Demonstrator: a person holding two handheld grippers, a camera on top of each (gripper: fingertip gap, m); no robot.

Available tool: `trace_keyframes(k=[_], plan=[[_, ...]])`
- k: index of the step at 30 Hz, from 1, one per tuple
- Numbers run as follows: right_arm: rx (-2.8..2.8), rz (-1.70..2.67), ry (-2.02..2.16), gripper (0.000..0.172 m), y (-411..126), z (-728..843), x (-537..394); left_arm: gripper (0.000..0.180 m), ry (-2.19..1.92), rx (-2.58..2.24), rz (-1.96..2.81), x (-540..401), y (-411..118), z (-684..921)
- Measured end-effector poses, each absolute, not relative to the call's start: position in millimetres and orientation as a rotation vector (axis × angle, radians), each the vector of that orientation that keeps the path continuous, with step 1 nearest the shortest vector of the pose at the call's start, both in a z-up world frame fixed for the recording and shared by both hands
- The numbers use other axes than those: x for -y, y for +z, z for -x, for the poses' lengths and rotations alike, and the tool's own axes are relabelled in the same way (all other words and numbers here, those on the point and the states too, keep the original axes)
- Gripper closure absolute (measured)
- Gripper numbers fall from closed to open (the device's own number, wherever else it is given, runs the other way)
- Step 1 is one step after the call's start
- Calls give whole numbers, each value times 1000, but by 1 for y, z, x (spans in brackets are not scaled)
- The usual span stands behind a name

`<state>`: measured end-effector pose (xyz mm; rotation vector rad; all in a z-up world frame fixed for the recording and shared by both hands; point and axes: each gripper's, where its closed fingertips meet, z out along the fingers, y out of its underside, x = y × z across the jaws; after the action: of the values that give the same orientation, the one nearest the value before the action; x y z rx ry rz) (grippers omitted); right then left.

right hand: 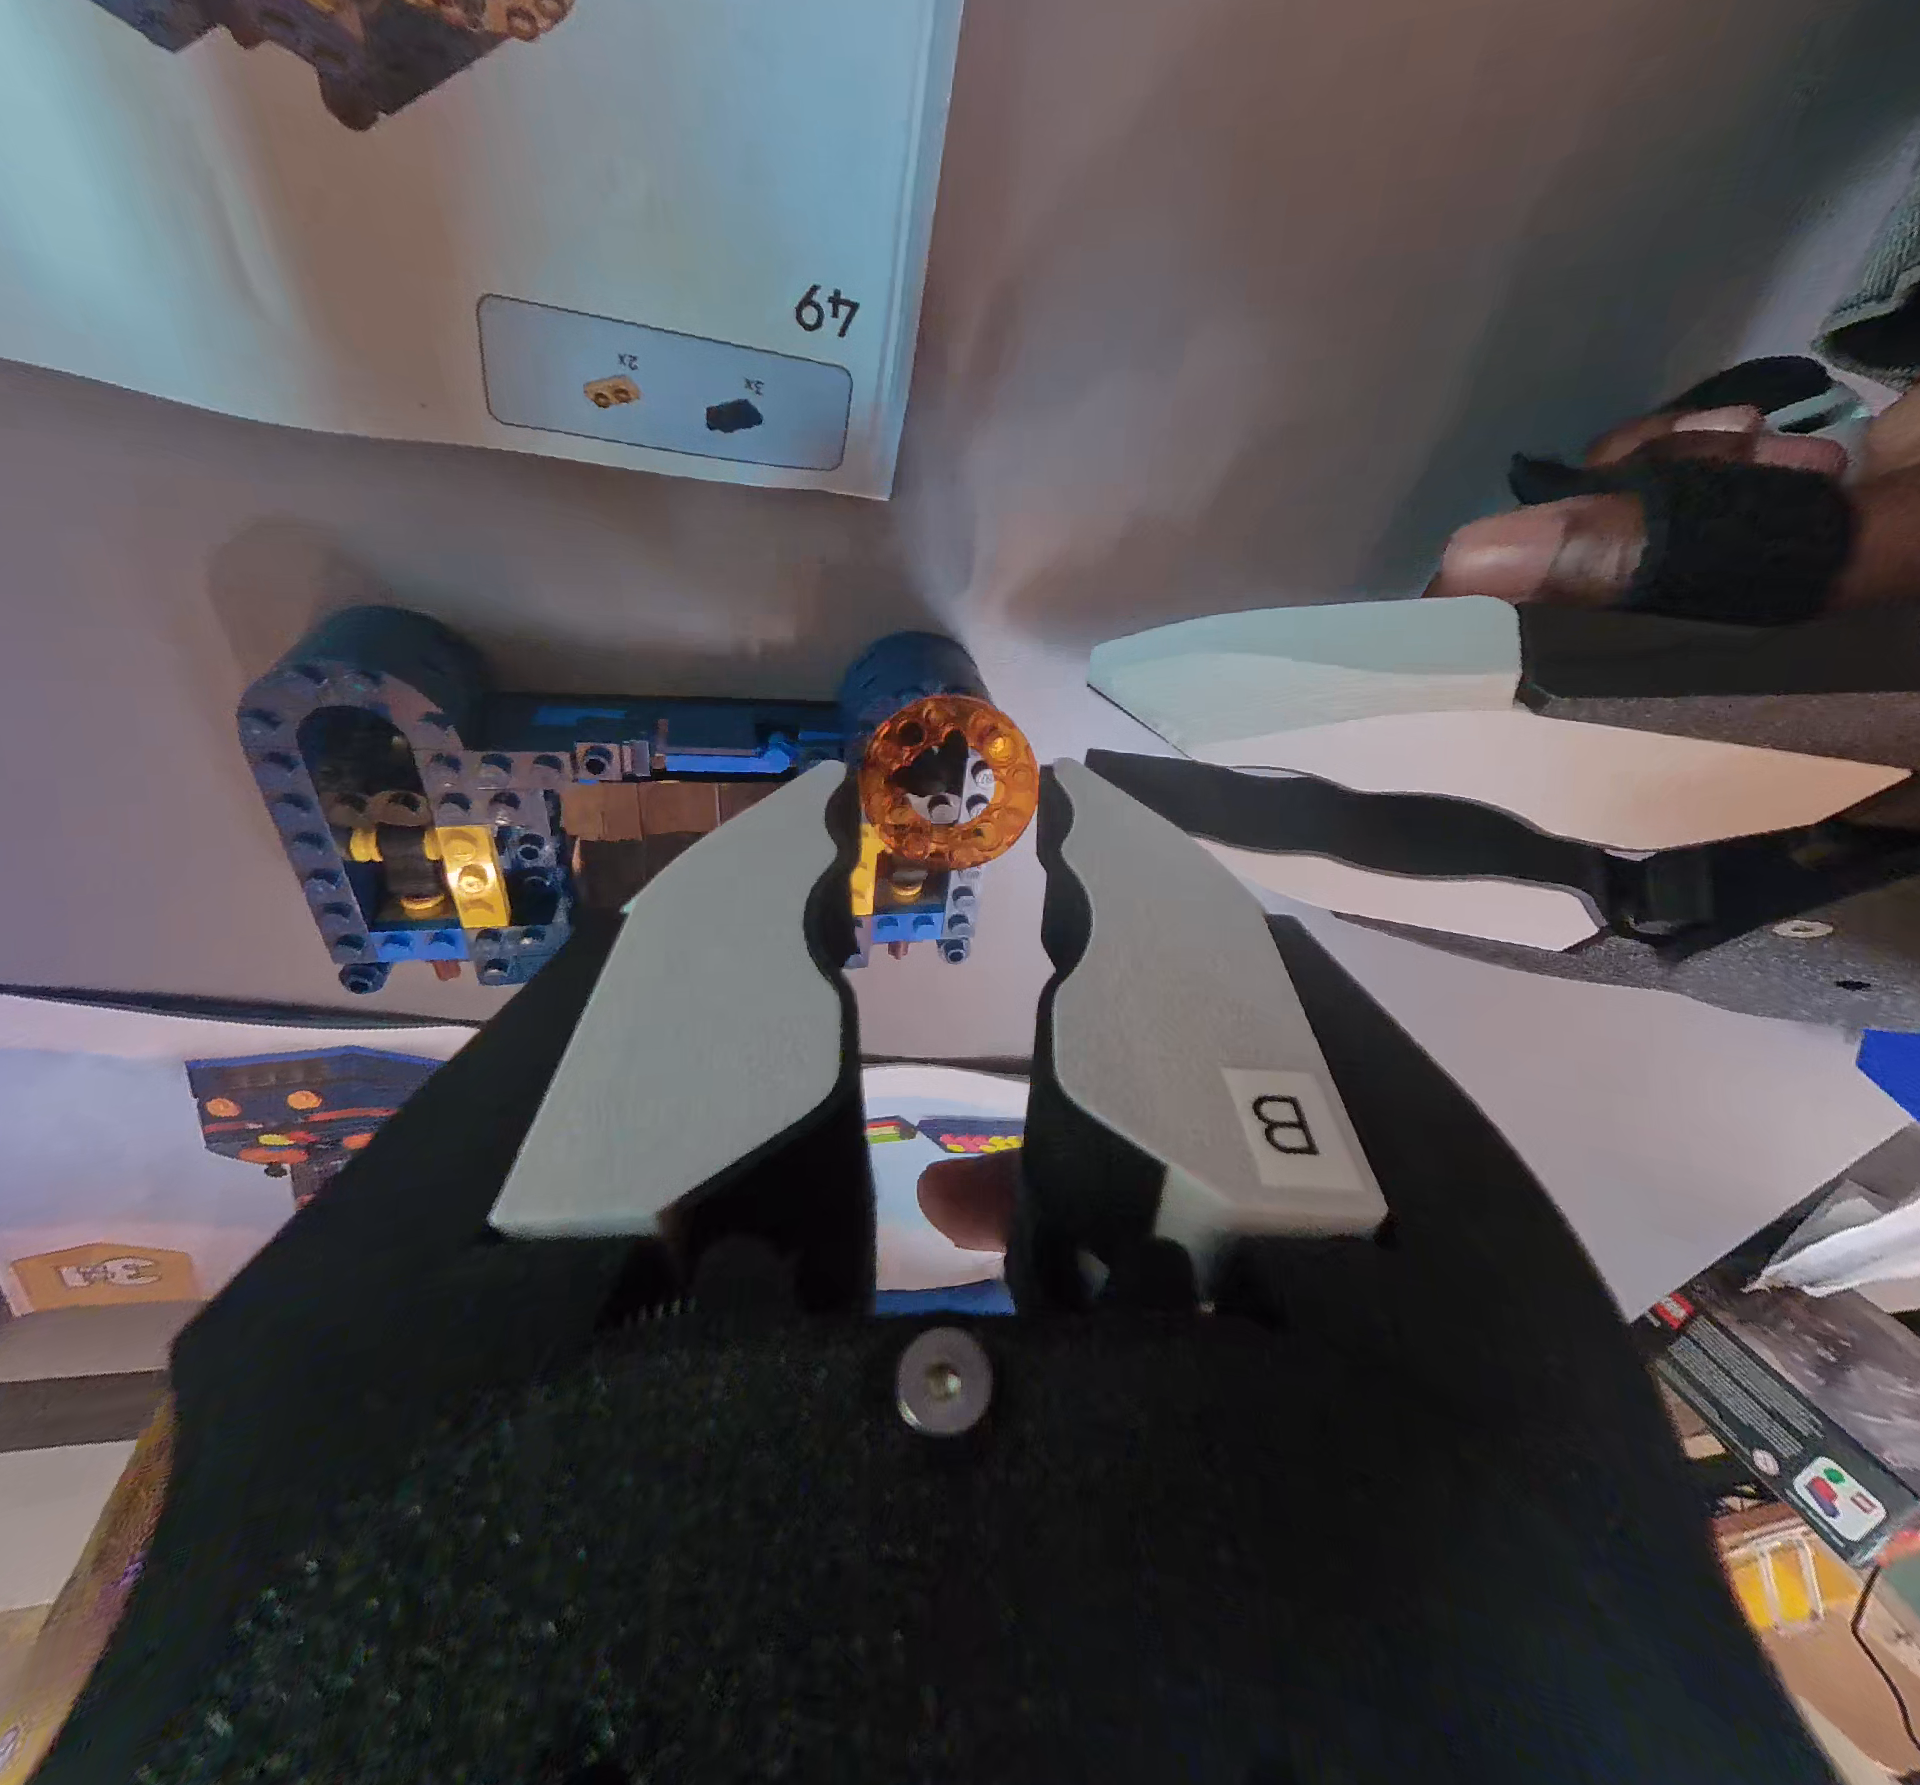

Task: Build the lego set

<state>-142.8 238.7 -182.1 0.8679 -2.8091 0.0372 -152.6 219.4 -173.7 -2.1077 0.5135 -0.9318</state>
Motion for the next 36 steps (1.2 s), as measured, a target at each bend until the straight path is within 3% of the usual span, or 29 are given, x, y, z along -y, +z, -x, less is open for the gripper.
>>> trace_keyframes(k=[12, 22, 25, 30, 34, 36], plan=[[2845, -879, 23, 140, -190, 141, -242, 156, -949, -522, 2133, -219, -180, 149], [2849, -747, 31, 130, -183, 145, -242, 156, -955, -519, 2138, -220, -181, 148], [2810, -410, 84, 133, -158, 161, -244, 156, -927, -515, 2130, -221, -179, 150], [2460, 759, 210, 150, -92, 194, -281, 156, -783, -480, 2062, -234, -170, 161], [1939, 1327, 969, 172, -70, 180, -258, 166, -655, -481, 1941, -242, -153, 167], [1789, 1434, 1152, 172, -89, 167, -256, 170, -633, -486, 1920, -243, -151, 168]])
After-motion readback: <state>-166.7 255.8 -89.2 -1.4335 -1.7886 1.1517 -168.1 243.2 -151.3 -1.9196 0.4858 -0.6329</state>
